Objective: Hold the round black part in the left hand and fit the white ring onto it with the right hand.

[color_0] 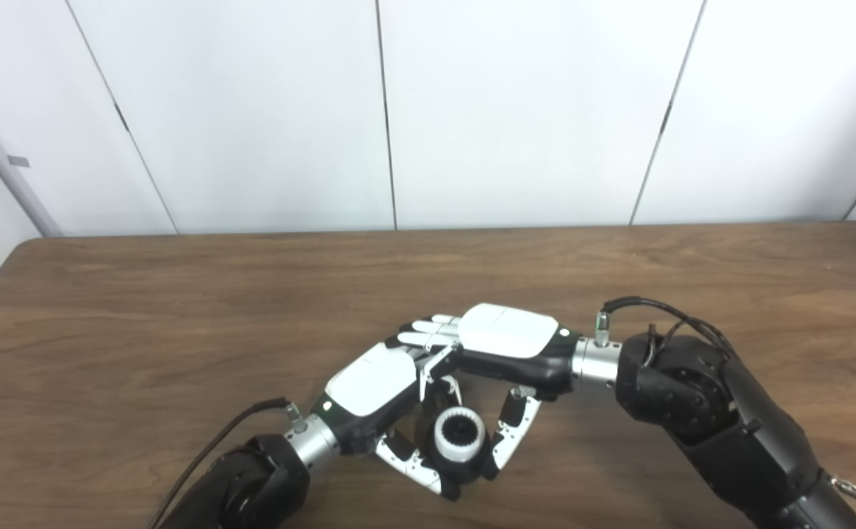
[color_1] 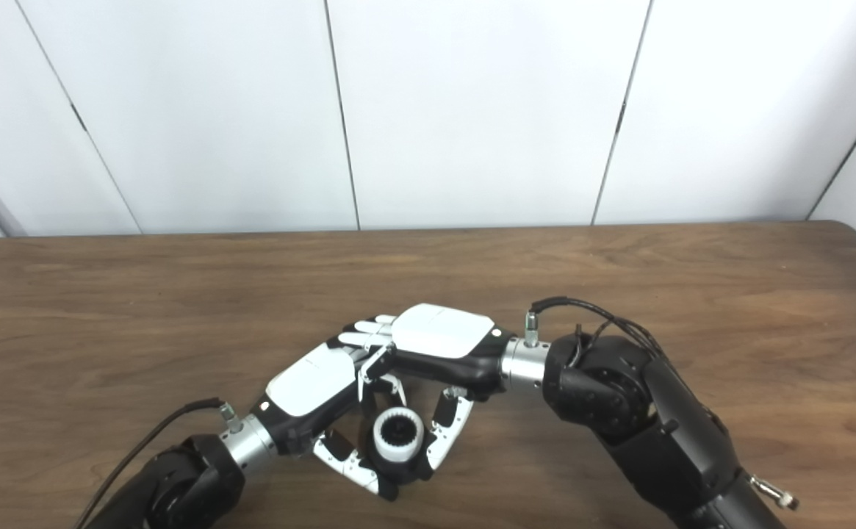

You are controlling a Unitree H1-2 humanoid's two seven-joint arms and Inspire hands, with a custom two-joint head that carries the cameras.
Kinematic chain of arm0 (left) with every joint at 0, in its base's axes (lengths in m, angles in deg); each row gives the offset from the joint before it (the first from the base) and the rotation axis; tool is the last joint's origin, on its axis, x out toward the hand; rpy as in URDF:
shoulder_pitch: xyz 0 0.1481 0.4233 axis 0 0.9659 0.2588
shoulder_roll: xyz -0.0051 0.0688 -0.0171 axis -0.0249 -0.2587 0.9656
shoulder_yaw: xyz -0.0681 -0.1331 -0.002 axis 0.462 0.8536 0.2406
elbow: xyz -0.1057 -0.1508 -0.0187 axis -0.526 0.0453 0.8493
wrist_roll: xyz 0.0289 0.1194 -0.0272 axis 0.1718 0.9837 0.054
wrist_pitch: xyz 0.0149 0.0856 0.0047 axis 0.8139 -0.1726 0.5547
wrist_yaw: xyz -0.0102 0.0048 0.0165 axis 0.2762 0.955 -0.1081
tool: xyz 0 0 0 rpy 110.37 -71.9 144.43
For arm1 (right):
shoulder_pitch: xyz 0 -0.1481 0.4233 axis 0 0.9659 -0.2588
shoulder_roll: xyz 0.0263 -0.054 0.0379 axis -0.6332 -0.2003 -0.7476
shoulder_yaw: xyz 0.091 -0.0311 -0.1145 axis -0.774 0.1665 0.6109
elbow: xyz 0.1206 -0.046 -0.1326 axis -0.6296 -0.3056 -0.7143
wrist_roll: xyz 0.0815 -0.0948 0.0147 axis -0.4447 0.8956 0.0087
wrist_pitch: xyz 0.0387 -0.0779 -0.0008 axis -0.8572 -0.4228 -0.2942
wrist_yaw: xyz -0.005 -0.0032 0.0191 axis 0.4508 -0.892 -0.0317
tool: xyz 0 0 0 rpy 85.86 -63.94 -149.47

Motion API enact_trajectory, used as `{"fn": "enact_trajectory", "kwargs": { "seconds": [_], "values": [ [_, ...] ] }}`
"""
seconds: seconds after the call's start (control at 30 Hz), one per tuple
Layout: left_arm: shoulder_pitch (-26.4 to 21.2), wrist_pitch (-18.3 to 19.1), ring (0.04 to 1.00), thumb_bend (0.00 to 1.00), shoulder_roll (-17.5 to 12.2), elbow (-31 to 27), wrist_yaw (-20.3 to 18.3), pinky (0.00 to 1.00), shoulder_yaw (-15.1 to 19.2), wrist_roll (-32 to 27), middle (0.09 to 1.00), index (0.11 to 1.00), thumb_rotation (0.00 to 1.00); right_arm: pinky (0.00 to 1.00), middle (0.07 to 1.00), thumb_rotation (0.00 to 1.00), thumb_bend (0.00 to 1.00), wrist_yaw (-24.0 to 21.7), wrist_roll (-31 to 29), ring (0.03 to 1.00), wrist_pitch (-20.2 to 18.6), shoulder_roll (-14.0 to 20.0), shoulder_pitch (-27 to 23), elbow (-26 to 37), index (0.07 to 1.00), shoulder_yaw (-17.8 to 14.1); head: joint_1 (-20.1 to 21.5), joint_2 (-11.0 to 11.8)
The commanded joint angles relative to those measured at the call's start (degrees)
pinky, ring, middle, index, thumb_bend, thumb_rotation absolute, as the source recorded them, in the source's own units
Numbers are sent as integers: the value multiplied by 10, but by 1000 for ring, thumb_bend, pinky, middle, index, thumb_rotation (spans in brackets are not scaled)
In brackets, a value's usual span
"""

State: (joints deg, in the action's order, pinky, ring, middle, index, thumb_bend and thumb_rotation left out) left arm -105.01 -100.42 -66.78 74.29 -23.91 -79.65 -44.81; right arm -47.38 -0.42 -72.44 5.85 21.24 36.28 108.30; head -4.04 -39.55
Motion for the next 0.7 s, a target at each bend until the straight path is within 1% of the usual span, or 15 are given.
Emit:
{"fn": "enact_trajectory", "kwargs": {
  "seconds": [0.0, 0.07, 0.17, 0.3, 0.33, 0.43, 0.53, 0.67],
  "values": [
    [-9, -4, 1000, 524, -8, 3, 17, 1000, 11, 7, 850, 480, 55, 1000, 988, 212, 1000, 10, -19, 1000, 0, 9, -17, 22, 611, -15, 0, 1],
    [-9, -5, 1000, 525, -9, 9, 21, 1000, 13, 12, 848, 479, 56, 1000, 995, 199, 1000, 15, -22, 1000, 3, 10, -15, 22, 623, -21, 3, 2],
    [-14, -14, 1000, 525, -15, 29, 31, 1000, 16, 16, 848, 480, 56, 1000, 1000, 181, 1000, 20, -37, 1000, 1, 17, -7, 31, 633, -39, 3, 4],
    [-17, -13, 1000, 525, -24, 52, 43, 1000, 22, 21, 845, 480, 56, 1000, 992, 147, 1000, 41, -53, 1000, -16, 19, 14, 45, 627, -80, 4, 8],
    [-18, -14, 1000, 525, -27, 56, 45, 1000, 23, 20, 848, 480, 56, 1000, 989, 117, 1000, 48, -58, 1000, -17, 20, 20, 45, 626, -90, 5, 7],
    [-19, -18, 1000, 525, -35, 68, 51, 1000, 27, 16, 849, 480, 55, 1000, 981, 82, 1000, 69, -67, 1000, -22, 20, 38, 42, 627, -114, 7, 8],
    [-21, -23, 1000, 525, -39, 78, 56, 1000, 31, 13, 848, 480, 54, 1000, 980, 73, 1000, 85, -76, 1000, -31, 16, 55, 45, 638, -131, 7, 8],
    [-23, -28, 1000, 525, -43, 90, 62, 1000, 33, 14, 847, 480, 56, 1000, 975, 74, 986, 103, -79, 1000, -44, 10, 74, 53, 648, -144, 10, 7]
  ]
}}
